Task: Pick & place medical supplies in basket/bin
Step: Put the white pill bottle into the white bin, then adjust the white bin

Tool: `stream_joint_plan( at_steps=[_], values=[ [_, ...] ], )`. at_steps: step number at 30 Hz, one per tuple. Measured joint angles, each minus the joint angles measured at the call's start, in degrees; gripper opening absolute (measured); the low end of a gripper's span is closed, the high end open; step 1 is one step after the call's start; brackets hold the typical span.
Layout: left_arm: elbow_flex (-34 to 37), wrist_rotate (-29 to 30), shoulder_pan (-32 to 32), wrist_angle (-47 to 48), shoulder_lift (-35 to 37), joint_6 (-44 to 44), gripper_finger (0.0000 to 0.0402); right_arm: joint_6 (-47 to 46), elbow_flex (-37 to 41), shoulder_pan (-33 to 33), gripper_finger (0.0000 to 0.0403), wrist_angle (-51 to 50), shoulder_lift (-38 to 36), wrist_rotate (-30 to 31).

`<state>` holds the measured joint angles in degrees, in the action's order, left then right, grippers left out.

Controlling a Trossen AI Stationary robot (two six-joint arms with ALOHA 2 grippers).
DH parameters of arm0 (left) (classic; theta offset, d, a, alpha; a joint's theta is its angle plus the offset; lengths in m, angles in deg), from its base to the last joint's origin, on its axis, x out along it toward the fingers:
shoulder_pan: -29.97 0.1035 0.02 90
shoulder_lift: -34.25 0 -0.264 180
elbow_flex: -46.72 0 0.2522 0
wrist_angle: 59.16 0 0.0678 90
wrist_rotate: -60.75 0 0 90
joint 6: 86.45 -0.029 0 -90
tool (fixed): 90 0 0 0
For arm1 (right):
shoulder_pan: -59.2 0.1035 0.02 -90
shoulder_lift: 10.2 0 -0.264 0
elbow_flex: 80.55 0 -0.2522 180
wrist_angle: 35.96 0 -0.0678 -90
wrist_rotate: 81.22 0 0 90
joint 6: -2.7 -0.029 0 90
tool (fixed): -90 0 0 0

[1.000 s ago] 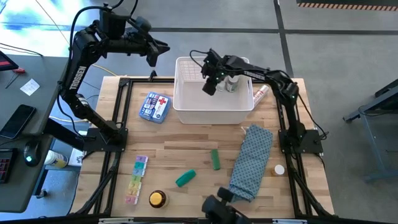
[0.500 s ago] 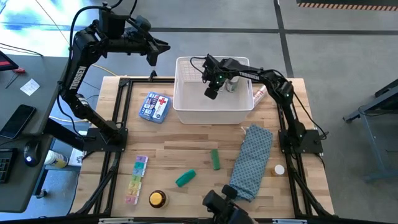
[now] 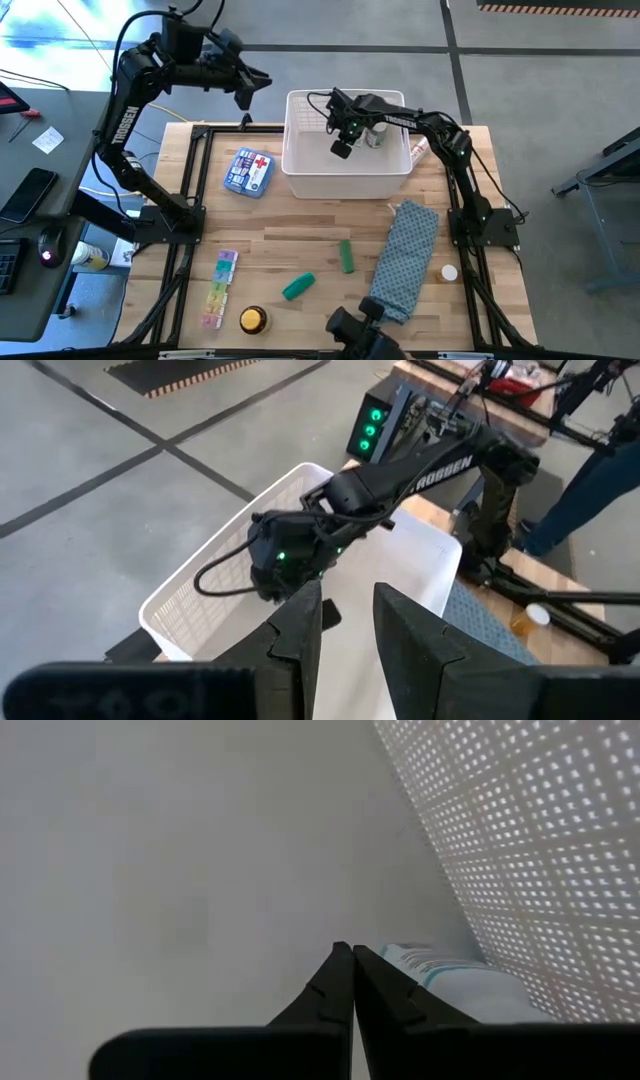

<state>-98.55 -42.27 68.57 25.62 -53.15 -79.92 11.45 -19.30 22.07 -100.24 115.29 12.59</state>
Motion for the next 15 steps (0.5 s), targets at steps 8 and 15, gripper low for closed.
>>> stream_joint_plan(
  at_steps=[8,15],
  values=[
    [0.0,-0.02,-0.01,0.31,0.0,-0.71,0.0129,-2.67,-0.02,1.32,0.0,1.04,-0.13,-5.04],
    [0.0,-0.02,-0.01,0.29,0.0,-0.71,0.0129,-6.05,-0.06,2.05,0.0001,2.1,-5.0,-9.58]
  ],
)
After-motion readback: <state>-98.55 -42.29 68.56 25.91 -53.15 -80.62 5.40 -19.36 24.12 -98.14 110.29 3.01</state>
